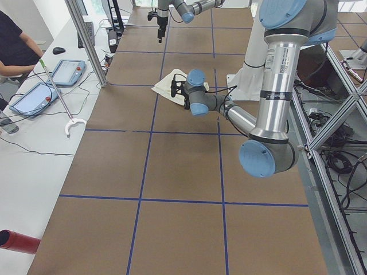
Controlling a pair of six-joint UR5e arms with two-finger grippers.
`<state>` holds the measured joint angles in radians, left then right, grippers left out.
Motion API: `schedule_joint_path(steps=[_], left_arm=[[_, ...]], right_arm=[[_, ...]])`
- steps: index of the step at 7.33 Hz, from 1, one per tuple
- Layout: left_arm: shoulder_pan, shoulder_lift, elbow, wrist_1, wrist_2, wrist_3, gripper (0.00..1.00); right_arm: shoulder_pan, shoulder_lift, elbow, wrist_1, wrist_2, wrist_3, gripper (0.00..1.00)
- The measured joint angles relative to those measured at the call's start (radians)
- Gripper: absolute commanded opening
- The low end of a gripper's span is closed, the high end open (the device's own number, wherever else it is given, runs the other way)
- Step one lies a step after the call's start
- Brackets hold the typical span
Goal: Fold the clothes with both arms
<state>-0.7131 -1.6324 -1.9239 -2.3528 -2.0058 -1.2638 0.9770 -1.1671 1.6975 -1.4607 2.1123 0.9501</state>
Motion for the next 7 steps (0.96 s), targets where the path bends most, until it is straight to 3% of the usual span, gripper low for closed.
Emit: schedule_joint_path(steps=[2, 4, 5, 7], left_arm=[[-0.16, 0.051, -0.007, 0.149, -0.001, 0.337, 1.0], [-0.351, 0.069, 0.005, 0.311, -0.03, 0.68, 1.0], [-0.464, 0.085, 0.029, 0.372, -0.087, 0.853, 1.0], [-0.705, 0.119, 0.174, 0.417, -0.22, 1.221, 1.0]], right_arm=[[0.084, -0.128, 0.071, -0.088, 0.0, -0.289, 1.0], [0.197, -0.24, 0.084, -0.115, 0.037, -0.56, 1.0], [0.267, -0.302, 0.08, -0.116, 0.082, -0.694, 1.0], [0.417, -0.436, 0.061, -0.112, 0.173, -0.935, 1.0]])
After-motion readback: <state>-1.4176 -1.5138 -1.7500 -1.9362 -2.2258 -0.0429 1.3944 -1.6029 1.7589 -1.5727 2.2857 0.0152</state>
